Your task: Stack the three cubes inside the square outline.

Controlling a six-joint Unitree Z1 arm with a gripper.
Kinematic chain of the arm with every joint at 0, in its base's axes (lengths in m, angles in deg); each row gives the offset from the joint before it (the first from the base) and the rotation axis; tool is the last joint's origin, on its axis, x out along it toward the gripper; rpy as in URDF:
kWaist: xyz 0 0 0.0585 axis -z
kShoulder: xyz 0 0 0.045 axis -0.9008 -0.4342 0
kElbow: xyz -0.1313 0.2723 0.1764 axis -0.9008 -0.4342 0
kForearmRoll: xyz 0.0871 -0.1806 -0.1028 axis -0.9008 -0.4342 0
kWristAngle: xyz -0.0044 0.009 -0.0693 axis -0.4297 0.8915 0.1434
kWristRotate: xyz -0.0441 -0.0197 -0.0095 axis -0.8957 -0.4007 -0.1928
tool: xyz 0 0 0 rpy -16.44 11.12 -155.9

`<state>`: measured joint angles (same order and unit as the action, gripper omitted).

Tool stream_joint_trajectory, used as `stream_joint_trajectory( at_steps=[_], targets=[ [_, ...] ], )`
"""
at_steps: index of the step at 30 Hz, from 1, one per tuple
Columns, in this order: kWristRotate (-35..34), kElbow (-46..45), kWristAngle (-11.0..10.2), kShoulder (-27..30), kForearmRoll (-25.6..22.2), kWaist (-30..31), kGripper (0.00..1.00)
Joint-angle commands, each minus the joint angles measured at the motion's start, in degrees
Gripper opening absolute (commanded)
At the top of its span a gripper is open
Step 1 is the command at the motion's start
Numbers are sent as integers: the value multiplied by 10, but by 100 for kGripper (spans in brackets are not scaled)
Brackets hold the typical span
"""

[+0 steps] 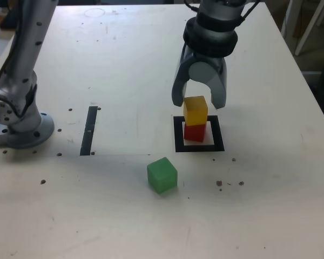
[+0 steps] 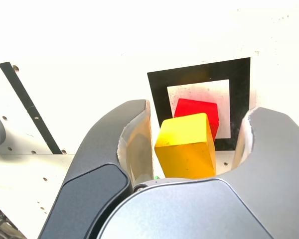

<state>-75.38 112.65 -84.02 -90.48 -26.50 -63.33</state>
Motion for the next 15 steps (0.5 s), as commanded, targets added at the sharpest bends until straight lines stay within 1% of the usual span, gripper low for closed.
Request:
stream_joint_trajectory(
  at_steps=[1, 9, 12, 15],
  targets=[
    [-4, 2, -4, 12, -2, -1, 98],
    [-38, -3, -31, 59, -16, 11, 99],
    [-64, -7, -36, 76, -25, 24, 99],
    [-95, -15, -36, 89, -31, 40, 99]
  ],
)
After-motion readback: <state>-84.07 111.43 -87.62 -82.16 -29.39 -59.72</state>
